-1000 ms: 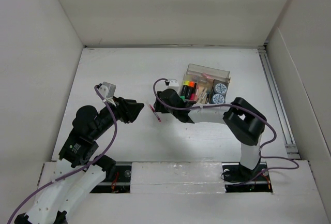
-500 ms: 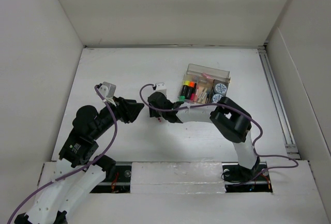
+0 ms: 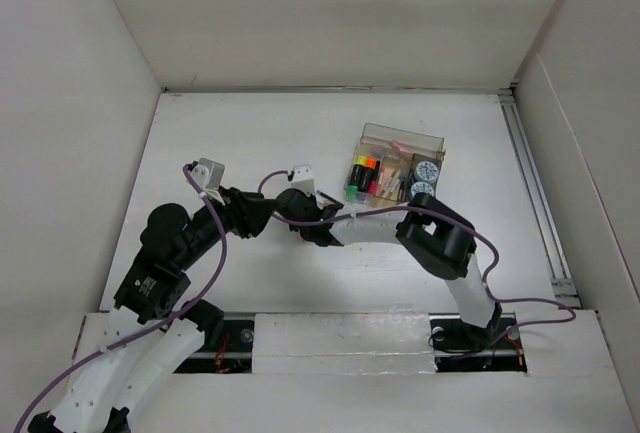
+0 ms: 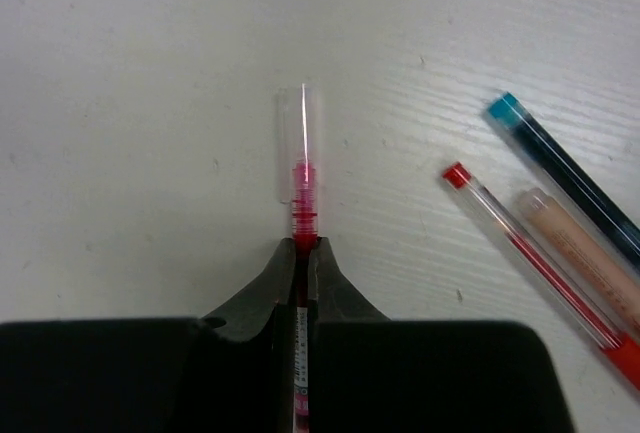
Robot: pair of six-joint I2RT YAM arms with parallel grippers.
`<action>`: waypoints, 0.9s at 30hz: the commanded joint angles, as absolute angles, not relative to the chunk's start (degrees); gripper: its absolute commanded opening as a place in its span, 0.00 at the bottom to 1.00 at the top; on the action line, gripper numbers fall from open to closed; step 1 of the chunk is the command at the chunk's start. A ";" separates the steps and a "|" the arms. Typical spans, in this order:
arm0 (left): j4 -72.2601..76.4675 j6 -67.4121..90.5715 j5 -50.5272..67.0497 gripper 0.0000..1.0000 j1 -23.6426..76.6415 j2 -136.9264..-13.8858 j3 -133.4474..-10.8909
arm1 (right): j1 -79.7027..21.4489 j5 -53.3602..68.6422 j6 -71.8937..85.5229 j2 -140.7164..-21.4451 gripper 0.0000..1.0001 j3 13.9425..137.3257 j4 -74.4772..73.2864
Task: Organize the desk
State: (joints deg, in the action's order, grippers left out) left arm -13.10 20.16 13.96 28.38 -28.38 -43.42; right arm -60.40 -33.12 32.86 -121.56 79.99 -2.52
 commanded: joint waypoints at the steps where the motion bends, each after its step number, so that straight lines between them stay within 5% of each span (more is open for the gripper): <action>1: -10.99 19.51 14.77 0.42 28.21 -28.56 -44.38 | -60.91 -34.20 34.79 -116.04 0.00 76.21 -0.81; 14: -10.99 19.60 14.77 0.42 28.21 -27.95 -44.30 | -41.08 -22.15 53.42 -83.16 0.00 44.75 25.48; 27: -10.99 19.51 14.77 0.42 28.21 -28.65 -44.30 | -25.76 -23.11 59.68 -87.18 0.00 45.35 21.10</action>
